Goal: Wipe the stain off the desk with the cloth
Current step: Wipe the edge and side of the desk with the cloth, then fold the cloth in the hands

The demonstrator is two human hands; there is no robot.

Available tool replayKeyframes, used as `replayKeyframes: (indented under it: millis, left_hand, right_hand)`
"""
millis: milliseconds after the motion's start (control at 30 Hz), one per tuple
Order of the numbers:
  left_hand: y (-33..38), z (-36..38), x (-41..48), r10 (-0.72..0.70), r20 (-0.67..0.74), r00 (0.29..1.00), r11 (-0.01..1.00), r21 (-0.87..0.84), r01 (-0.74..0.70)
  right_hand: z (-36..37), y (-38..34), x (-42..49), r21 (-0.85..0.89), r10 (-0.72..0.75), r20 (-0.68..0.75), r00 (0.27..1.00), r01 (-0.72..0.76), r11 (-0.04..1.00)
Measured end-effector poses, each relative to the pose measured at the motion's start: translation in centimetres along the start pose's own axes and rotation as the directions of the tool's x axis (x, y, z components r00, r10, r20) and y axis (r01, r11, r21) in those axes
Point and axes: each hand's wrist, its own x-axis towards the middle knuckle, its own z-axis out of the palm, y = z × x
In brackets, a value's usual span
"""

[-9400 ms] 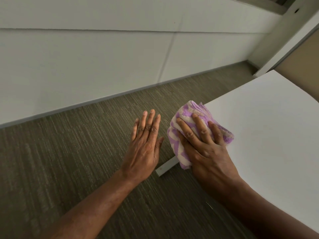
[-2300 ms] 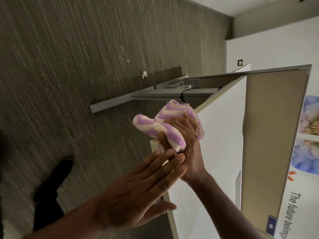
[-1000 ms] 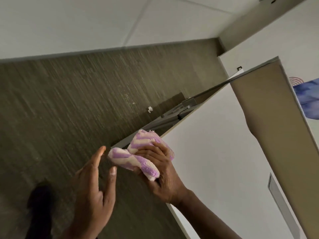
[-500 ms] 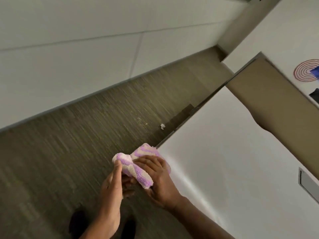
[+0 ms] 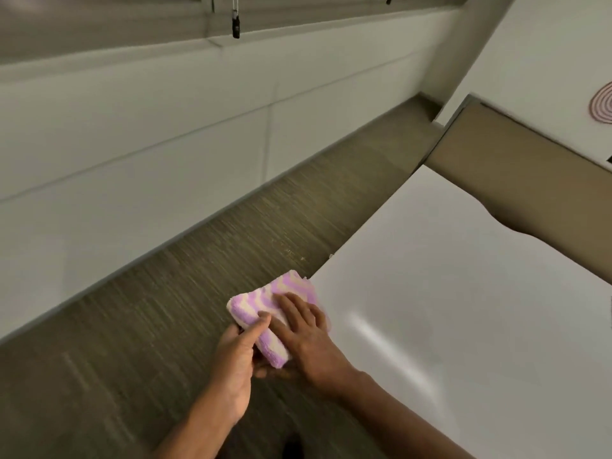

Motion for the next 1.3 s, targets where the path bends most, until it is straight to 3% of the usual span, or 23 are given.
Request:
replayKeyframes:
  millis: [200, 333, 400, 500, 633, 767, 1000, 1167, 1300]
  left_hand:
    - [0.9, 1.6, -1.1, 0.033, 0.009, 0.999, 0.999, 0.010, -0.033]
    - [1.7, 2.5, -1.5, 0.074, 0.031, 0.997, 0.996, 0.055, -0.076]
    - [2.0, 2.8, -1.5, 0.082, 0.055, 0.995, 0.994, 0.066, -0.085]
    - [2.5, 3.4, -1.8, 0.083, 0.097, 0.992, 0.993, 0.075, -0.091]
    - [3.0, 4.1, -2.2, 0.072, 0.153, 0.986, 0.993, 0.079, -0.084]
    - [3.8, 4.2, -2.2, 0.052, 0.200, 0.978, 0.996, 0.063, -0.066]
    - [6.0, 3.4, -1.4, -0.006, 0.276, 0.961, 0.998, 0.058, -0.010]
    - [7.7, 2.2, -0.3, -0.047, 0.360, 0.932, 0.995, 0.096, 0.013]
    - [8.7, 1.4, 0.9, -0.091, 0.405, 0.910, 0.987, 0.156, 0.030]
  right_hand:
    - [-1.7, 0.0, -1.9, 0.143, -0.036, -0.066, 0.997, 0.045, 0.989]
    - [-3.4, 0.7, -3.3, 0.405, 0.046, -0.143, 0.989, 0.016, 0.914]
    - [-4.2, 1.2, -4.0, 0.572, 0.226, -0.201, 0.953, -0.073, 0.817]
    - [-5.5, 2.2, -4.4, 0.743, 0.521, -0.244, 0.818, -0.187, 0.643]
    - [-7.0, 3.8, -4.6, 0.889, 0.727, -0.079, 0.682, -0.282, 0.360]
    - [-7.3, 5.2, -5.2, 0.957, 0.697, 0.154, 0.701, -0.283, 0.073]
    - [-6.2, 4.6, -4.6, 0.937, 0.505, 0.310, 0.805, -0.167, -0.307]
    - [-6.2, 2.9, -4.1, 0.902, 0.519, 0.309, 0.797, -0.073, -0.425]
    - [-6.3, 1.6, -3.9, 0.925, 0.616, 0.278, 0.737, -0.033, -0.379]
